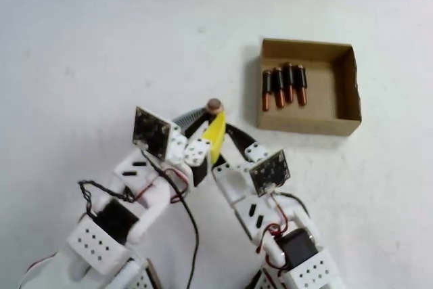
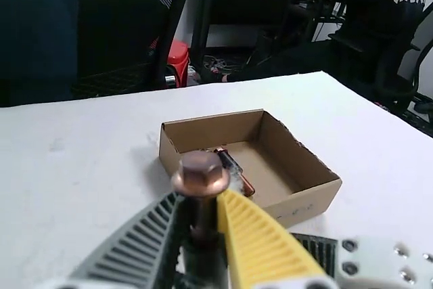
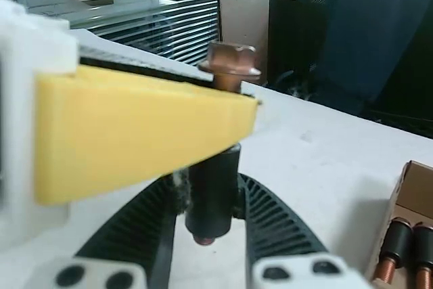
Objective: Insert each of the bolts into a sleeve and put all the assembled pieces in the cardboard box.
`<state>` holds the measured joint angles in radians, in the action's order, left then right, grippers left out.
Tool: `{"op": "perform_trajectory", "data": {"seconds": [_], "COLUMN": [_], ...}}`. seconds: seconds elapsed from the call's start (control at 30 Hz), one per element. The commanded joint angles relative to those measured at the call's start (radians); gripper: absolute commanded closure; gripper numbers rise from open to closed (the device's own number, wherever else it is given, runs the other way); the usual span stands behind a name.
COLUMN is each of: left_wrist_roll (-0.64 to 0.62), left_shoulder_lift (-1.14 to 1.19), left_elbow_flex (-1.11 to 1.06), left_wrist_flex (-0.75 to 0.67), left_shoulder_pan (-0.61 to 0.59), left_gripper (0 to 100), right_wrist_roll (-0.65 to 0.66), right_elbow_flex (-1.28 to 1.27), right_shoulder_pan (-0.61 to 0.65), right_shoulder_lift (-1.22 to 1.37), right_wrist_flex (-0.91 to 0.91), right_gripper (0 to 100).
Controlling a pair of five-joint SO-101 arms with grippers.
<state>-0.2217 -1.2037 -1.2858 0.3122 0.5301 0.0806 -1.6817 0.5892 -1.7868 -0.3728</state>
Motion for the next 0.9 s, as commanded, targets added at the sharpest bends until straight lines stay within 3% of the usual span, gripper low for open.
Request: {"op": "perform_trajectory", "data": {"seconds": [0.0, 0.13, 0.2, 0.4, 0.63, 0.87], "left_wrist_roll": [0.011, 0.011, 0.011, 0.015, 0.109, 0.109], "left_shoulder_lift": [-0.01, -0.01, -0.01, -0.01, -0.01, -0.01], "left_elbow_flex": [0.015, 0.009, 0.009, 0.023, 0.044, 0.187], "left_wrist_flex": [0.0, 0.003, 0.0, -0.003, -0.003, 0.005], "left_shoulder_pan": [-0.004, -0.018, -0.041, -0.131, -0.134, -0.208], "left_gripper": [90, 76, 73, 73, 73, 73], "right_wrist_roll": [0.018, 0.018, 0.018, 0.018, 0.02, 0.025], "right_elbow_flex": [-0.009, -0.009, -0.009, -0.009, -0.009, -0.009], "right_shoulder_pan": [-0.001, -0.001, -0.001, -0.001, -0.001, -0.001], "right_shoulder_lift": [-0.013, -0.013, -0.013, -0.013, -0.013, -0.013], "right_wrist_flex": [0.01, 0.01, 0.01, 0.01, 0.01, -0.013], "right_gripper": [98.1, 98.1, 98.1, 98.1, 98.1, 98.1]}}
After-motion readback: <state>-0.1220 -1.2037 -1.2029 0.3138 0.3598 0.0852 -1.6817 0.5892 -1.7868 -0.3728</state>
